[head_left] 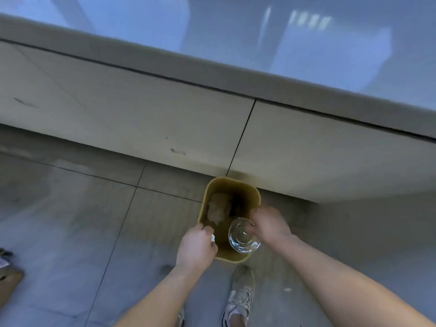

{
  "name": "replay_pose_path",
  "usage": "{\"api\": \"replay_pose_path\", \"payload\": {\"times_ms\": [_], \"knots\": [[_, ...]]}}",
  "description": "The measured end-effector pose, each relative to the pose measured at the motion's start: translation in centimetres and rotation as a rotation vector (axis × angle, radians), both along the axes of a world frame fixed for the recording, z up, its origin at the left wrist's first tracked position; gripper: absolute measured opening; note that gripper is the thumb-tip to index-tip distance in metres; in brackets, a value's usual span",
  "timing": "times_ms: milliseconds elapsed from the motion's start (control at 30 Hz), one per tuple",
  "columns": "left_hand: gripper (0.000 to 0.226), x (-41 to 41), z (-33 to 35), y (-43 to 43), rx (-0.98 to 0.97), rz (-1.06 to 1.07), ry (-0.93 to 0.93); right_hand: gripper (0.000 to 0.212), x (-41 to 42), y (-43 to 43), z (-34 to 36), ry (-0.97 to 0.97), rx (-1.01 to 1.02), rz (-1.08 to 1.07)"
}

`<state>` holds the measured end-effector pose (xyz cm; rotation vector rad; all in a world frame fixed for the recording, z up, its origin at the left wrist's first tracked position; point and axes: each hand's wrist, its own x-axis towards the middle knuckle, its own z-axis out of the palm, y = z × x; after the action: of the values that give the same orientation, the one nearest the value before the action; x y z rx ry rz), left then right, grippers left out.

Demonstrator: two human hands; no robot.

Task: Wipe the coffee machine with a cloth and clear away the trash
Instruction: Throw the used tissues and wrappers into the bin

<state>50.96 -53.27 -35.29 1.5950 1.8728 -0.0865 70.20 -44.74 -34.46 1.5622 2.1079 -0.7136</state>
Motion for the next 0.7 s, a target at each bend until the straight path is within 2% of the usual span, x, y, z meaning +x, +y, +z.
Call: {"api": "replay_pose_path", "payload": {"times_ms": [133, 300, 467, 567, 700], "knots": [[0.026, 0.2, -4.7, -0.6, -0.049, -0.001, 0.009, 0.022, -0.4, 0.1, -5.1, -0.02, 0.008, 0.024], [0.028, 0.5, -8.0, -0.7, -0.008, -0.012, -0.009, 0.025, -1.0, 0.3, -9.4, 0.026, 0.023, -0.099], [0.043, 0.5, -9.1, -0.7, 0.029, -0.014, -0.017, 0.015, -1.9, -0.1, -11.2, 0.054, 0.02, -0.141], [0.04, 0.2, -9.2, -0.5, 0.046, 0.013, -0.012, 0.009, -2.0, -0.3, -11.7, 0.072, 0.02, -0.193], [0.043, -0.2, -8.9, -0.3, 0.049, 0.001, 0.02, 0.014, -2.2, -0.7, -11.5, 0.089, 0.032, -0.192]]}}
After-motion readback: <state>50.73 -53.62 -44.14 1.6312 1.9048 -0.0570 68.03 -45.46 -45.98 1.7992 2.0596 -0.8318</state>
